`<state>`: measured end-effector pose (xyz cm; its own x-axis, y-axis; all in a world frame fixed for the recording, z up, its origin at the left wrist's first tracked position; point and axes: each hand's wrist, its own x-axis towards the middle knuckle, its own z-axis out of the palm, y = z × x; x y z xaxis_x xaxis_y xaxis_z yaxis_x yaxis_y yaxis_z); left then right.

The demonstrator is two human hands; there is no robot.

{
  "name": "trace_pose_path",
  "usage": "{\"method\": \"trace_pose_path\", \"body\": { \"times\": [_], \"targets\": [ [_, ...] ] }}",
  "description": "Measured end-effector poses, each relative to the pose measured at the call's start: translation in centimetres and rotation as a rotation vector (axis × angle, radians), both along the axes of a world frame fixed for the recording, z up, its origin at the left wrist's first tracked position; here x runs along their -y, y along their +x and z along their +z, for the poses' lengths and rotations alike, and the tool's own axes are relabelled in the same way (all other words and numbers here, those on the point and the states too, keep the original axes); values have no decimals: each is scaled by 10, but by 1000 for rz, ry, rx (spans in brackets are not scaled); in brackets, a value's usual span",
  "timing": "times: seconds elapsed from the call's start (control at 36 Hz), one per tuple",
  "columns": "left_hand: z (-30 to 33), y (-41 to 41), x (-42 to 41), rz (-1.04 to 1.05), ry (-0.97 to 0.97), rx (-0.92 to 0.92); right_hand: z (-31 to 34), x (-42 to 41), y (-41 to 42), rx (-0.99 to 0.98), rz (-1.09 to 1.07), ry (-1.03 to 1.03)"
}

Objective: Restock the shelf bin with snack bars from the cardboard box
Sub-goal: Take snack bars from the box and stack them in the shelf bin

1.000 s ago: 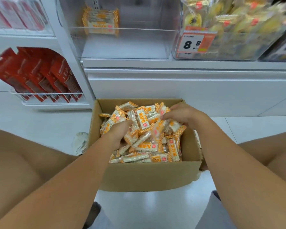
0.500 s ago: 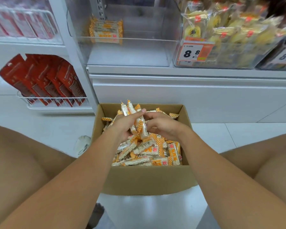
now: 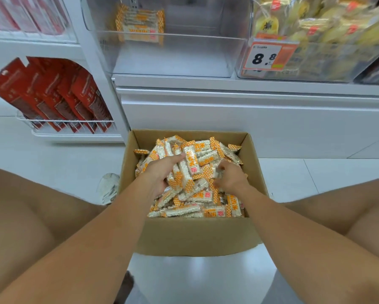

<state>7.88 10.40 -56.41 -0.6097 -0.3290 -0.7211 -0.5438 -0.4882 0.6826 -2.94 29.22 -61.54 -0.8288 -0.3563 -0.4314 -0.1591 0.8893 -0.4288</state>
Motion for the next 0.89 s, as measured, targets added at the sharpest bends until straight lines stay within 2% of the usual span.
{"method": "trace_pose_path", "body": {
  "times": [0.17,0.25,0.33,0.39,0.44,0.5,0.58,0.64,0.72,0.81,0.89],
  "targets": [
    [1,2,0,19,-4,43,-10,7,7,-138,65,72],
    [-6,3,2,28,-2,0,5,13,-5,-105,-76,-127],
    [-9,3,3,58,-14,-31,46,24,-20,143,-154,-467],
    [-2,-1,2,46,-4,-45,77,31,-22,357,-86,-561],
    [9,-6,0,21,17,-63,95,35,-21,459,-37,-623],
    [22,-9,-5,-29,64,-85,102,39,-15,445,-43,-660],
    [36,-12,-8,-47,112,-110,99,48,-2,236,-145,-685],
    [38,-13,-8,-13,79,-121,97,50,6,174,-173,-742],
    [35,-16,-2,103,59,-117,107,46,15,289,-77,-830],
    [40,-14,6,216,168,-168,115,37,17,471,151,-719],
    [43,-16,8,221,212,-248,110,39,18,409,203,-705]
  ]
}}
